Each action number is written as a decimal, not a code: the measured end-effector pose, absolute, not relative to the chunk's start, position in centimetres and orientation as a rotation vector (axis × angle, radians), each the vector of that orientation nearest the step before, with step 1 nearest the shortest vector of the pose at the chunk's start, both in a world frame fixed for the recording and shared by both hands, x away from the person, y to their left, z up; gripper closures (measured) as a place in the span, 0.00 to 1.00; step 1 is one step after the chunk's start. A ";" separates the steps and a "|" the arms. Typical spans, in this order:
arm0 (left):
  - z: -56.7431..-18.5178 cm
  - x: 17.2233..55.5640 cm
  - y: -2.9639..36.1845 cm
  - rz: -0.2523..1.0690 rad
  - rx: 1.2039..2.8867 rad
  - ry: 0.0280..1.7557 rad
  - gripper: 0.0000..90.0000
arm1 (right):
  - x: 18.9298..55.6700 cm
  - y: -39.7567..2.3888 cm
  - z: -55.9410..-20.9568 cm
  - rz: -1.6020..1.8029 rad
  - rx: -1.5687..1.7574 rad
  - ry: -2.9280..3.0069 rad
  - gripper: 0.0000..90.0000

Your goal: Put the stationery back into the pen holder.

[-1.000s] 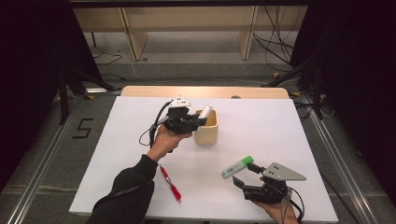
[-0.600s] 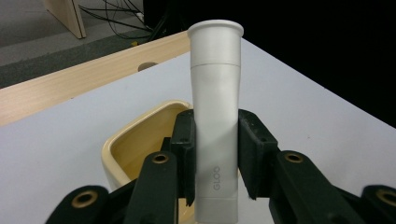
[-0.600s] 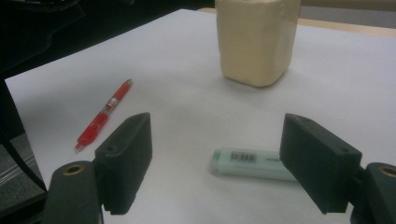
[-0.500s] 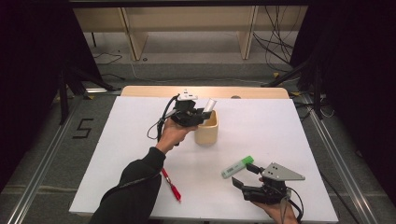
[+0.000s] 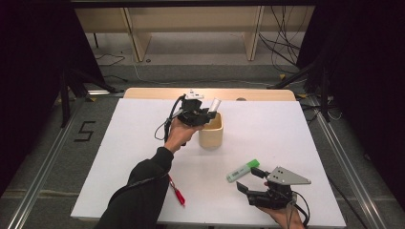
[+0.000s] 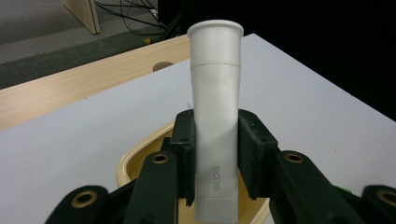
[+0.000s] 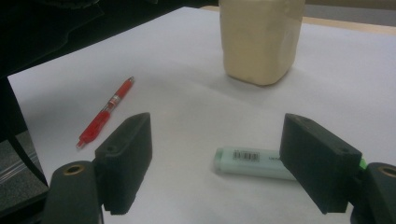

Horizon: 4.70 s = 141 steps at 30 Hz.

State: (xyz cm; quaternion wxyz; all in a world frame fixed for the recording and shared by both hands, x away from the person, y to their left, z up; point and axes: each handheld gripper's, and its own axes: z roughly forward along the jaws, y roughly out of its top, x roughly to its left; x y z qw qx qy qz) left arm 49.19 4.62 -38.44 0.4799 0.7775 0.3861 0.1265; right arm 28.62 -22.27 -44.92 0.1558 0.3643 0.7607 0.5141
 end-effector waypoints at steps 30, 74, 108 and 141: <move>-36.9 47.3 7.4 0.164 1.898 0.907 0.35 | 28.6 -22.1 -44.9 1.461 1.025 2.180 0.30; -40.7 35.6 15.6 0.267 1.813 0.812 0.21 | 28.2 -20.3 -45.0 1.353 1.074 2.225 0.30; -43.0 32.5 18.5 0.307 1.831 0.900 0.19 | 28.6 -16.6 -44.8 1.278 1.074 2.314 0.32; -43.4 31.1 20.0 0.350 1.788 0.933 0.18 | 30.8 -4.6 -46.0 1.158 0.904 2.562 0.39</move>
